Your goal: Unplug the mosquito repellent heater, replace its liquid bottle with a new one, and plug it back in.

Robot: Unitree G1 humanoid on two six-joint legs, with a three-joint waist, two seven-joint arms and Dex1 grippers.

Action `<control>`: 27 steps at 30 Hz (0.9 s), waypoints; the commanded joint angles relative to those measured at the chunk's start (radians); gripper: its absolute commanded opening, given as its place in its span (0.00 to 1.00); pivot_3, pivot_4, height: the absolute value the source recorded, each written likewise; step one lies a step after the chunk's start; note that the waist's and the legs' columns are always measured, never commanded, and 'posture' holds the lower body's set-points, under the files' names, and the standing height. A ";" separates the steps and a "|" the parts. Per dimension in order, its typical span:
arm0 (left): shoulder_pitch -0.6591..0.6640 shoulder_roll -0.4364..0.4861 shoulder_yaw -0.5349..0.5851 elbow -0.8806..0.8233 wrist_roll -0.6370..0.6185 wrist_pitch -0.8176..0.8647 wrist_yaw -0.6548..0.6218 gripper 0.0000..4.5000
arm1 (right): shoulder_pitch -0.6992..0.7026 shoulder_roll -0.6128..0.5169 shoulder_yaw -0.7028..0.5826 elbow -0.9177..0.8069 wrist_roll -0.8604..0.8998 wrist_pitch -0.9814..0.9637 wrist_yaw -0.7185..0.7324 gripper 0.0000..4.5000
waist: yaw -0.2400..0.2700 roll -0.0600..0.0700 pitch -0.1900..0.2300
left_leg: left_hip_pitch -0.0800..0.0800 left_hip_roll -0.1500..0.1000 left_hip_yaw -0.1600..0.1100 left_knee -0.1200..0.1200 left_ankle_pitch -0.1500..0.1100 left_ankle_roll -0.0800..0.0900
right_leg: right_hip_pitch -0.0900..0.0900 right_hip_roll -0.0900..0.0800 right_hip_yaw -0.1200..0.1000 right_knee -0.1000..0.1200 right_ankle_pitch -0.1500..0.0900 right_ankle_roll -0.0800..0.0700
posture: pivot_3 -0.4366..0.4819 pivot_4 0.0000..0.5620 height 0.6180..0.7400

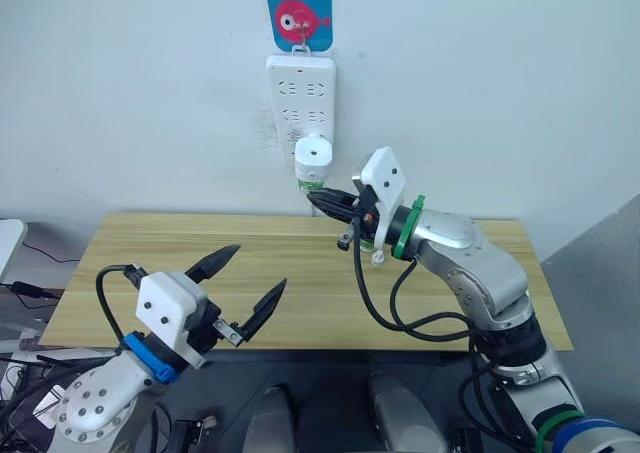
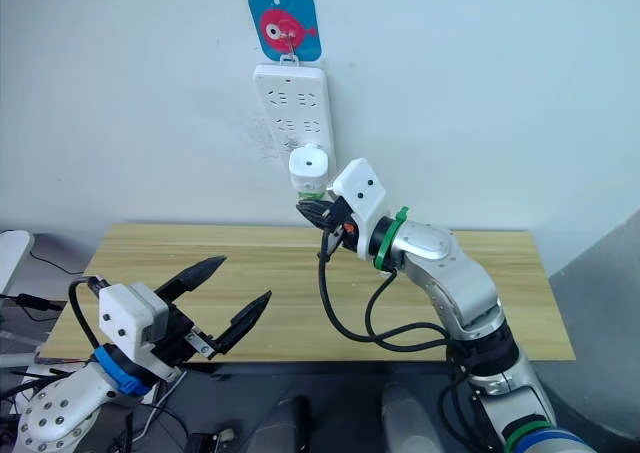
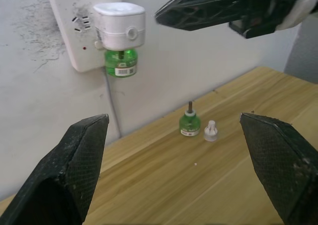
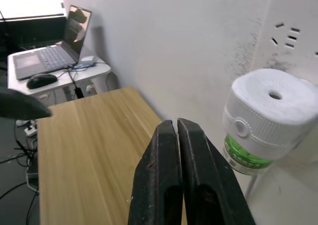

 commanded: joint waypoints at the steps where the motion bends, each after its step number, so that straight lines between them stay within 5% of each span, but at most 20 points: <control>1: -0.006 0.014 -0.011 -0.017 0.022 -0.035 0.002 1.00 | -0.043 0.035 0.006 0.038 -0.032 -0.042 -0.028 0.01 | 0.000 0.000 0.000 | 0.000 0.000 0.000 0.000 0.000 0.000 | 0.000 0.000 0.000 0.000 0.000 0.000 | 0.37 0.37 0.94; 27: -0.069 0.036 -0.060 0.034 0.041 -0.032 0.020 1.00 | -0.109 0.150 -0.089 0.250 -0.118 -0.102 -0.187 0.01 | -0.001 0.000 0.000 | -0.001 0.000 -0.001 -0.003 -0.001 -0.001 | -0.002 0.001 -0.002 0.000 0.003 0.006 | 0.35 0.39 0.94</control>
